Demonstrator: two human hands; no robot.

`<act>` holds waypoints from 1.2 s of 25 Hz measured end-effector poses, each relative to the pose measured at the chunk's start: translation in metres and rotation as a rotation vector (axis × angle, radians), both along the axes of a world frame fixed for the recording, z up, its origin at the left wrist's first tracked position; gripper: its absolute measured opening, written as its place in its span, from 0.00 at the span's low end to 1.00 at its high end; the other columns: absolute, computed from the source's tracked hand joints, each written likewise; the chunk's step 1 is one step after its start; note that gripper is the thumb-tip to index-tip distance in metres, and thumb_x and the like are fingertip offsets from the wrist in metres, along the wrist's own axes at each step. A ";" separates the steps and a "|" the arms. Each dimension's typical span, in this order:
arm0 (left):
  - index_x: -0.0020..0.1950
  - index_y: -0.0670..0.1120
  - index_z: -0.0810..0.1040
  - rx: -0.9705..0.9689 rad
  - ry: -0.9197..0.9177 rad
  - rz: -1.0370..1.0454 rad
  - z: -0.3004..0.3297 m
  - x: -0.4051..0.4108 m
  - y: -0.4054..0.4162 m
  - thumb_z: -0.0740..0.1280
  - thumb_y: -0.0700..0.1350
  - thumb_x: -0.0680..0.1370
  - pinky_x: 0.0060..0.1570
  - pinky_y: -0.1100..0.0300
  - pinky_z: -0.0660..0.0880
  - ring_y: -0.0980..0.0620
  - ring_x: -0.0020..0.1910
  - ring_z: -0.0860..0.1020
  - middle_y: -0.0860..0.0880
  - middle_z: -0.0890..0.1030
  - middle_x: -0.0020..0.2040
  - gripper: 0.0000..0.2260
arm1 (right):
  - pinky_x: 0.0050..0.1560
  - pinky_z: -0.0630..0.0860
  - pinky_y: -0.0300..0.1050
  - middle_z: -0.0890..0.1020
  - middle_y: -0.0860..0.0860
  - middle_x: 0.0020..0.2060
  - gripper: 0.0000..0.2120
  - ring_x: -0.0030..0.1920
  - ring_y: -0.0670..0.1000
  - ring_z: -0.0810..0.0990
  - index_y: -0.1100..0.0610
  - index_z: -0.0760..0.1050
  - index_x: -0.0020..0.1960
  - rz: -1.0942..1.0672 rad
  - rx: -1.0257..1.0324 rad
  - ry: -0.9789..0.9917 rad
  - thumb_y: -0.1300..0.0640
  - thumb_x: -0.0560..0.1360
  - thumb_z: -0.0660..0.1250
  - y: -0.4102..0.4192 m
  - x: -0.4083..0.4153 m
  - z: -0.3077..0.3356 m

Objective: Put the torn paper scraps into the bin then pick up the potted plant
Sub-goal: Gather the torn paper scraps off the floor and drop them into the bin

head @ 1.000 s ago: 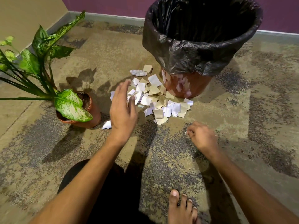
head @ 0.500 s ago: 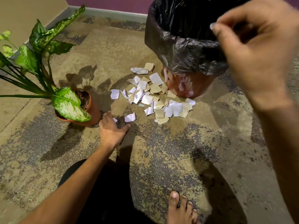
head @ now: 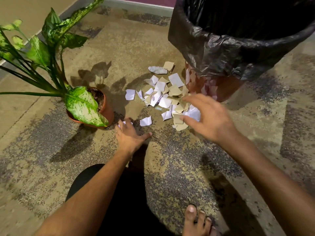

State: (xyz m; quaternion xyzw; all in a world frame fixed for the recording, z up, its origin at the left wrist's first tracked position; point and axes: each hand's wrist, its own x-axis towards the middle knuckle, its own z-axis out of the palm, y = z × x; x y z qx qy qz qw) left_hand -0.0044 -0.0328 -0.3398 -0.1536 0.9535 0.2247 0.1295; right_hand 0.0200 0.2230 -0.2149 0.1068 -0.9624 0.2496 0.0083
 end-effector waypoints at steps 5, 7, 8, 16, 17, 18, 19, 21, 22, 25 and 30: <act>0.73 0.44 0.55 0.007 0.125 -0.136 -0.013 -0.015 0.007 0.73 0.63 0.66 0.75 0.44 0.49 0.41 0.74 0.53 0.42 0.57 0.74 0.46 | 0.66 0.69 0.61 0.51 0.55 0.76 0.54 0.72 0.64 0.60 0.46 0.44 0.77 -0.221 0.293 -0.516 0.31 0.63 0.72 0.031 -0.011 -0.081; 0.75 0.44 0.55 -0.002 0.178 -0.200 -0.018 -0.019 0.012 0.75 0.61 0.66 0.74 0.44 0.54 0.41 0.72 0.56 0.42 0.59 0.72 0.47 | 0.64 0.71 0.60 0.52 0.55 0.76 0.55 0.70 0.64 0.62 0.45 0.45 0.77 -0.250 0.369 -0.494 0.30 0.61 0.72 0.038 -0.018 -0.094; 0.76 0.44 0.54 -0.002 0.191 -0.236 -0.019 -0.019 0.015 0.75 0.60 0.66 0.74 0.44 0.55 0.42 0.72 0.56 0.43 0.59 0.72 0.48 | 0.64 0.71 0.59 0.54 0.55 0.76 0.55 0.70 0.64 0.62 0.45 0.46 0.77 -0.256 0.385 -0.484 0.30 0.61 0.72 0.040 -0.023 -0.097; 0.77 0.57 0.48 0.032 0.072 -0.486 -0.014 -0.012 0.051 0.72 0.54 0.72 0.74 0.44 0.52 0.45 0.77 0.49 0.50 0.52 0.78 0.42 | 0.48 0.79 0.47 0.66 0.52 0.71 0.33 0.56 0.56 0.78 0.45 0.64 0.71 0.010 0.283 -0.236 0.58 0.71 0.73 -0.014 -0.028 -0.100; 0.77 0.57 0.50 0.014 0.070 -0.510 -0.015 -0.012 0.055 0.71 0.52 0.73 0.75 0.45 0.53 0.44 0.76 0.51 0.49 0.54 0.78 0.40 | 0.47 0.80 0.47 0.66 0.51 0.71 0.30 0.54 0.56 0.79 0.46 0.68 0.69 0.030 0.291 -0.231 0.63 0.71 0.70 -0.021 -0.021 -0.101; 0.76 0.56 0.54 -0.001 0.088 -0.533 -0.017 -0.011 0.060 0.71 0.49 0.73 0.74 0.47 0.55 0.44 0.75 0.55 0.47 0.58 0.77 0.37 | 0.47 0.80 0.49 0.66 0.51 0.71 0.28 0.53 0.58 0.79 0.47 0.70 0.68 0.039 0.294 -0.236 0.66 0.71 0.68 -0.025 -0.014 -0.103; 0.76 0.56 0.58 -0.018 0.110 -0.553 -0.020 -0.012 0.064 0.71 0.46 0.74 0.73 0.50 0.58 0.44 0.74 0.60 0.46 0.63 0.74 0.34 | 0.48 0.80 0.50 0.67 0.51 0.70 0.27 0.52 0.58 0.79 0.48 0.71 0.66 0.040 0.287 -0.238 0.68 0.71 0.67 -0.027 -0.008 -0.105; 0.73 0.56 0.65 -0.033 0.146 -0.562 -0.019 -0.009 0.069 0.70 0.42 0.74 0.70 0.56 0.62 0.47 0.70 0.65 0.47 0.69 0.71 0.29 | 0.48 0.79 0.51 0.71 0.51 0.65 0.27 0.51 0.58 0.79 0.49 0.74 0.64 0.033 0.220 -0.217 0.69 0.70 0.66 -0.025 0.002 -0.106; 0.71 0.55 0.68 -0.014 0.162 -0.557 -0.018 -0.007 0.069 0.69 0.41 0.75 0.69 0.58 0.63 0.49 0.69 0.67 0.48 0.70 0.70 0.26 | 0.48 0.78 0.51 0.73 0.51 0.63 0.26 0.52 0.58 0.78 0.49 0.75 0.63 0.034 0.188 -0.207 0.69 0.69 0.66 -0.023 0.006 -0.106; 0.61 0.48 0.78 0.043 0.216 -0.546 -0.008 0.002 0.064 0.66 0.39 0.77 0.65 0.68 0.65 0.52 0.66 0.71 0.51 0.73 0.66 0.13 | 0.51 0.76 0.50 0.74 0.51 0.60 0.22 0.55 0.57 0.77 0.53 0.76 0.60 0.041 0.175 -0.207 0.69 0.69 0.66 -0.019 0.016 -0.105; 0.57 0.47 0.80 0.090 0.202 -0.431 0.013 0.006 0.055 0.66 0.40 0.78 0.38 0.78 0.71 0.57 0.45 0.79 0.49 0.81 0.56 0.09 | 0.48 0.80 0.48 0.79 0.50 0.53 0.22 0.47 0.54 0.81 0.56 0.79 0.55 -0.003 0.032 -0.050 0.74 0.66 0.65 -0.008 0.023 -0.077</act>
